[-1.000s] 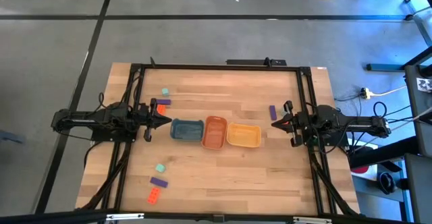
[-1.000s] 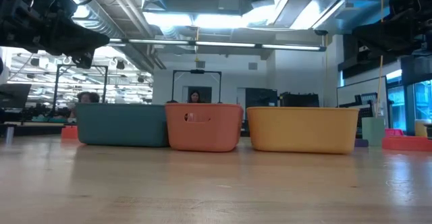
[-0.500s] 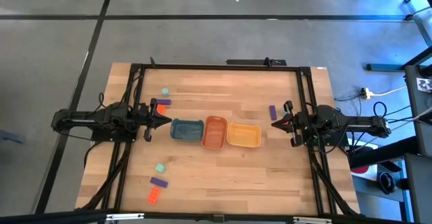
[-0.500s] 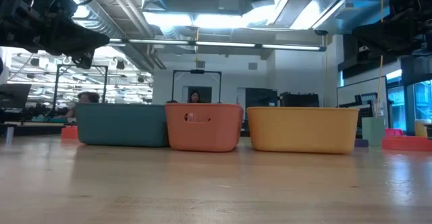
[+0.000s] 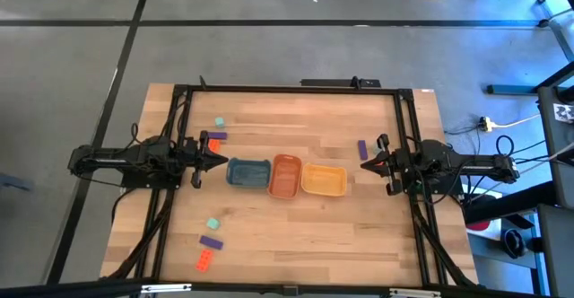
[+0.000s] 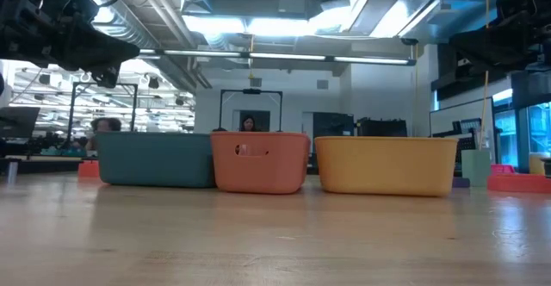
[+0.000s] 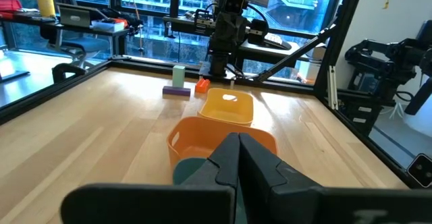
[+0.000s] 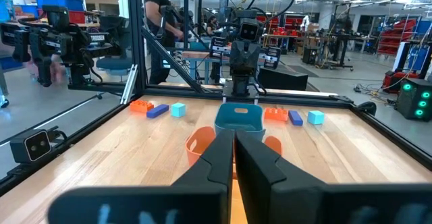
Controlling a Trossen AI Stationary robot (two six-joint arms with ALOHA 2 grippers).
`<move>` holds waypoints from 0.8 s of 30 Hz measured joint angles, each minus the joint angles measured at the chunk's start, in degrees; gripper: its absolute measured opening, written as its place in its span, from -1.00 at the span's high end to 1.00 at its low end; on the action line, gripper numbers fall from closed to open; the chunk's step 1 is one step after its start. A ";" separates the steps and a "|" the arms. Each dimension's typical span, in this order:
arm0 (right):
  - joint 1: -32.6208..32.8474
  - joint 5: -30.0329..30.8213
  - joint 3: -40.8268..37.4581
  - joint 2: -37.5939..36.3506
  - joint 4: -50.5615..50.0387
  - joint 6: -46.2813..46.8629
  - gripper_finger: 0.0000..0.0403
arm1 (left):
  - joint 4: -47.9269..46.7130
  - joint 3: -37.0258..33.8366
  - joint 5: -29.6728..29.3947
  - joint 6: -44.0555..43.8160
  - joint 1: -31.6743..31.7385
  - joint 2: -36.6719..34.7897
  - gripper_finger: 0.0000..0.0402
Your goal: Sort & place blocks by color
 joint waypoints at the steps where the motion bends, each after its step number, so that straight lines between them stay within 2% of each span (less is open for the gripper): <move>1: 0.00 -0.01 0.00 0.00 -0.01 0.01 0.90 | -0.01 0.00 0.00 0.00 0.00 -0.01 1.00; 20: 0.00 -0.01 0.00 0.02 0.13 -0.01 0.90 | -0.01 0.00 0.00 0.02 0.00 -0.02 1.00; 22: -0.02 -0.01 -0.02 0.07 1.86 0.09 0.90 | 0.00 0.00 0.01 0.02 -0.02 0.00 1.00; 24: -0.01 -0.15 -0.02 0.11 8.75 5.84 0.90 | -0.01 -0.01 0.00 0.03 -0.01 -0.02 1.00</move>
